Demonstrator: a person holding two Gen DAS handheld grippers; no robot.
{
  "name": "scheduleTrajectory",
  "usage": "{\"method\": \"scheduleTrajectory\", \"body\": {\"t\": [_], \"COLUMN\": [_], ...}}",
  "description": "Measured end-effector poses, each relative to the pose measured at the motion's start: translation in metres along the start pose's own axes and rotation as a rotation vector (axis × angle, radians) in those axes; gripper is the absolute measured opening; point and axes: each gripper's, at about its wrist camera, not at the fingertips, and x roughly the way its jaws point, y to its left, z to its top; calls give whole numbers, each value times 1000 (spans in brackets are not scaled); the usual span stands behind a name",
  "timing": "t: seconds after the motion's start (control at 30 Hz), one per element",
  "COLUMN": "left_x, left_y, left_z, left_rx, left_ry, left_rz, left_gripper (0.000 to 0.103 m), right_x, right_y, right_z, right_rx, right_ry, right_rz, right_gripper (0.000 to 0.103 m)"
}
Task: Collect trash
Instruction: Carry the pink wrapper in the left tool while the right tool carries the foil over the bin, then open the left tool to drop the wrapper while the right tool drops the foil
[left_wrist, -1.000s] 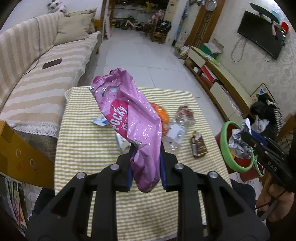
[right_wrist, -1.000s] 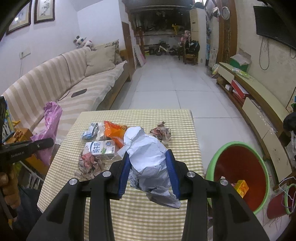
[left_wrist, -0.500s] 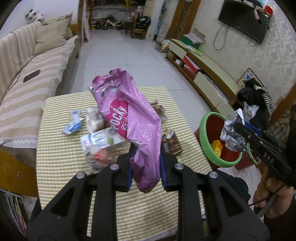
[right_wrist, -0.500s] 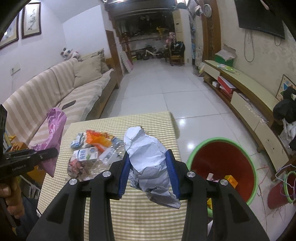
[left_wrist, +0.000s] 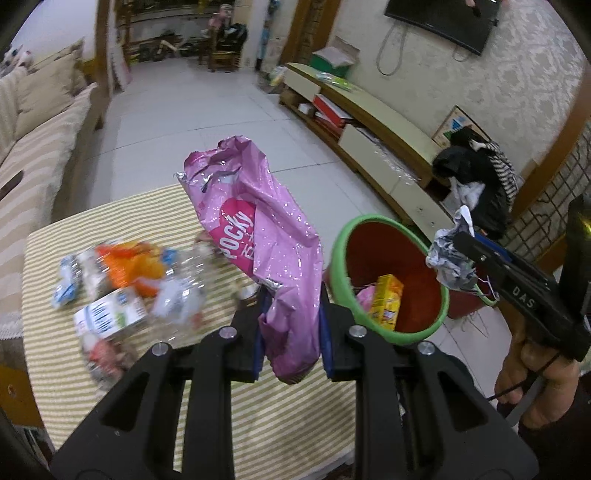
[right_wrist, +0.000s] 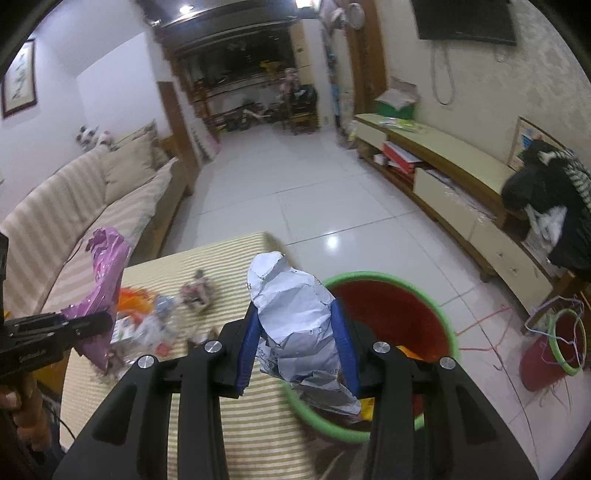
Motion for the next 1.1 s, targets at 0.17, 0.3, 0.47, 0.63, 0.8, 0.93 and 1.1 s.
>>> {"method": "scheduleTrajectory", "body": {"t": [0.17, 0.3, 0.47, 0.63, 0.8, 0.93, 1.1], "left_x": [24, 47, 74, 102, 123, 136, 146], "left_y": [-32, -59, -88, -114, -131, -136, -137], "left_z": [11, 17, 19, 20, 14, 6, 6], "left_rx": [40, 77, 111, 164, 206, 223, 217], "left_ry": [20, 47, 87, 129, 161, 195, 218], "left_rz": [-47, -110, -168, -199, -206, -205, -201], "left_gripper": [23, 23, 23, 23, 23, 24, 25], "right_x": [7, 15, 29, 45, 59, 67, 72], "right_y": [-36, -60, -82, -96, -106, -114, -119], "right_z": [2, 1, -4, -12, -17, -20, -21], "right_rx": [53, 85, 121, 142, 166, 184, 191], "right_ry": [-4, 2, 20, 42, 51, 61, 74], "right_rz": [-37, -54, -64, -65, -63, -69, -79], "right_gripper": [37, 37, 37, 37, 37, 38, 41]}}
